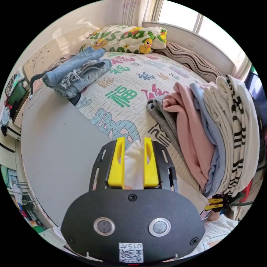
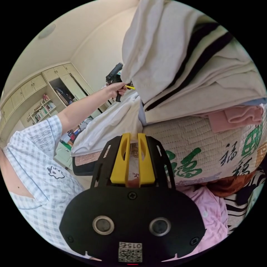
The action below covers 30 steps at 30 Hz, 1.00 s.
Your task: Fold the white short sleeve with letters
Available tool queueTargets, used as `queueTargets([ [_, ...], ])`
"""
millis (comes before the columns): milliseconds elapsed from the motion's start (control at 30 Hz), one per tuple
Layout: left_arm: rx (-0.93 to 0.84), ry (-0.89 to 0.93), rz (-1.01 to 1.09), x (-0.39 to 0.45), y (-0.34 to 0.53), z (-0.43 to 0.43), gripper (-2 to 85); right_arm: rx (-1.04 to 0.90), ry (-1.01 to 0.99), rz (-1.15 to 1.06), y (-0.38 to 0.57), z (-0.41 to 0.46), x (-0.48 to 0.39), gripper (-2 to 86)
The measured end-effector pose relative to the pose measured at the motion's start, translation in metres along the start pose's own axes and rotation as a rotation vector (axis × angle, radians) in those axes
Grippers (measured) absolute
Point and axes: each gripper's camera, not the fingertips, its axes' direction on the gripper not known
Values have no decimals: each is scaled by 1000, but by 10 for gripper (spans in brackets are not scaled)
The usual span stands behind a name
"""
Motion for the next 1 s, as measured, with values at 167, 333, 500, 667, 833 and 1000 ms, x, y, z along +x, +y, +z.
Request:
queueTargets([
  [167,23,-18,50,-9,5,15,13,30,-43,-17,15,2,-1,7],
  [333,185,70,25,-37,27,-20,3,140,-34,-82,31,-19,-21,-1],
  [500,367,192,27,-46,56,-67,-1,248,36,-157,41,-51,-47,-6],
  [667,471,339,22,-53,79,-87,0,385,162,-261,55,-93,-85,-6],
  [833,522,466,11,-87,119,-85,-1,420,141,-320,76,-103,-116,-6],
  [1000,543,521,-25,-155,201,-75,-1,304,-66,-449,94,-71,-160,-5],
])
